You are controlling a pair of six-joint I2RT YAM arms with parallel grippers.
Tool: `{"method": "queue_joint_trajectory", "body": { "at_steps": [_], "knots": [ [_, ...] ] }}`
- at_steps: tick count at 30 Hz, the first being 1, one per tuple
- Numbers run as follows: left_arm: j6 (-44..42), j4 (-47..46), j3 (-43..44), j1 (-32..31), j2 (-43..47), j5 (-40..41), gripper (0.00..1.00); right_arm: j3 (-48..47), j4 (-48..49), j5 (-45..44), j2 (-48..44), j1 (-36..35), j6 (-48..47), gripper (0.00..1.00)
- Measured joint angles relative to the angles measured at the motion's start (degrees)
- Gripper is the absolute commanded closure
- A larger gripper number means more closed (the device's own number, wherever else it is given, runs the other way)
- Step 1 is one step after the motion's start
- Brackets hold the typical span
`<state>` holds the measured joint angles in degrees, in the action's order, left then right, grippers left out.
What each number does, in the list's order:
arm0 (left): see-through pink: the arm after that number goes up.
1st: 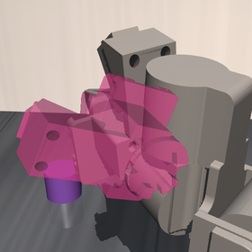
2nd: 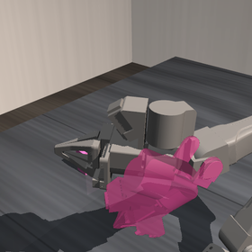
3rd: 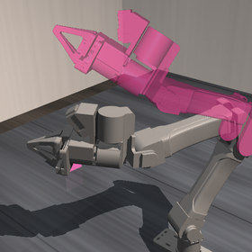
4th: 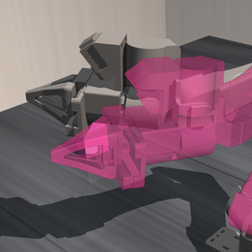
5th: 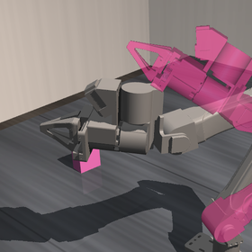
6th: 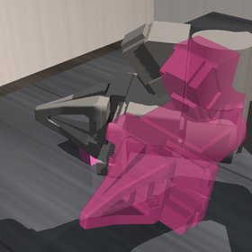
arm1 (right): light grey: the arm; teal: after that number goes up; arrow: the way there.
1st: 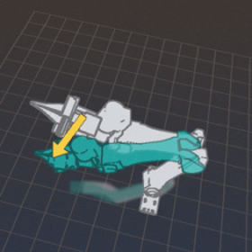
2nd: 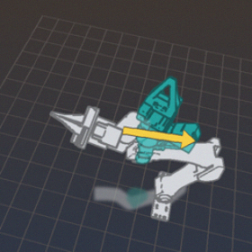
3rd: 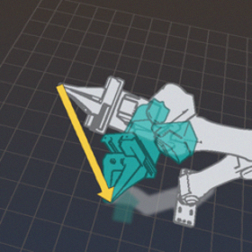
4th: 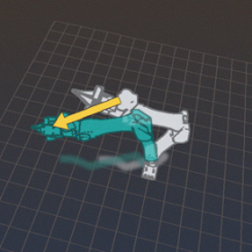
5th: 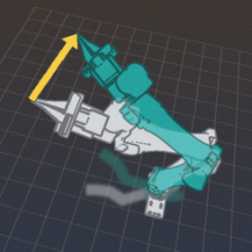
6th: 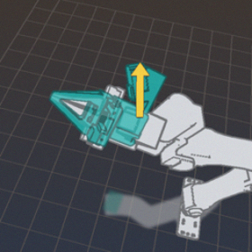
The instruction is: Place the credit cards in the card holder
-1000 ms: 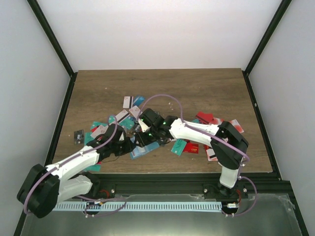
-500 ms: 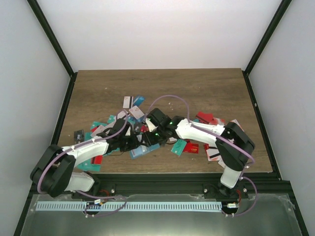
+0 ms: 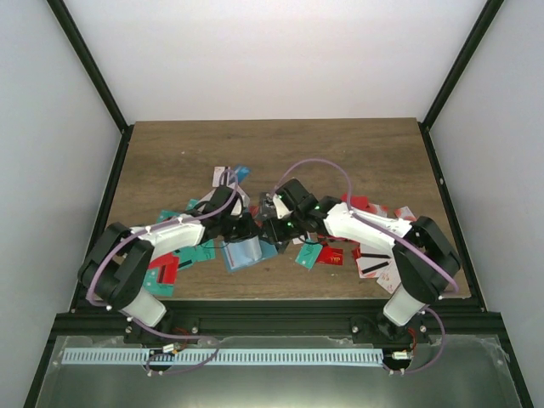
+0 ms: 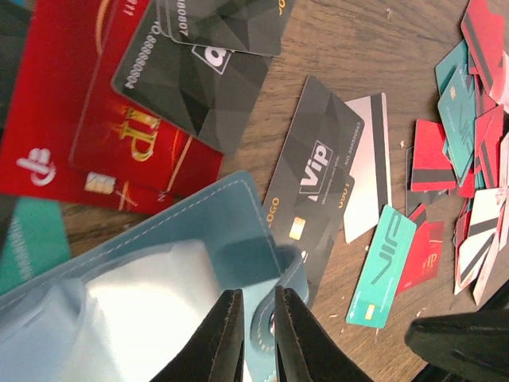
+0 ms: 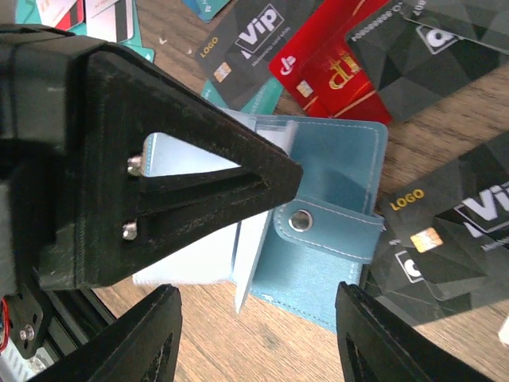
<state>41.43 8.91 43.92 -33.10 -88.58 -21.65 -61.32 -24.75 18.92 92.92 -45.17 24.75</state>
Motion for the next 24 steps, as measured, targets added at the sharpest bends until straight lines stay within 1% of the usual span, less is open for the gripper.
{"method": "queue_joint_trajectory", "body": {
  "at_steps": [8, 14, 16, 21, 24],
  "knots": [
    [-1.0, -0.9, 5.3, -0.8, -8.9, -4.1, 0.86, 0.9, 0.7, 2.2, -3.1, 1.6, -1.8, 0.42],
    [-2.7, 0.3, 9.7, -1.0, -13.6, -6.1, 0.83, 2.6, 0.8, 4.2, -3.5, 3.0, -3.0, 0.44],
    [-2.9, 0.9, 11.9, -1.3, -15.1, -6.3, 0.81, 2.7, 1.7, 5.6, -3.5, 2.6, -3.2, 0.46],
    [-4.0, 3.9, 17.2, -1.9, -16.1, -7.3, 0.75, 3.1, 3.8, 8.8, -4.7, 2.1, -3.5, 0.49],
    [-5.1, 7.7, 19.5, -1.9, -14.5, -6.6, 0.73, 4.2, 5.3, 11.1, -6.7, 2.1, -4.0, 0.51]
  ]
}}
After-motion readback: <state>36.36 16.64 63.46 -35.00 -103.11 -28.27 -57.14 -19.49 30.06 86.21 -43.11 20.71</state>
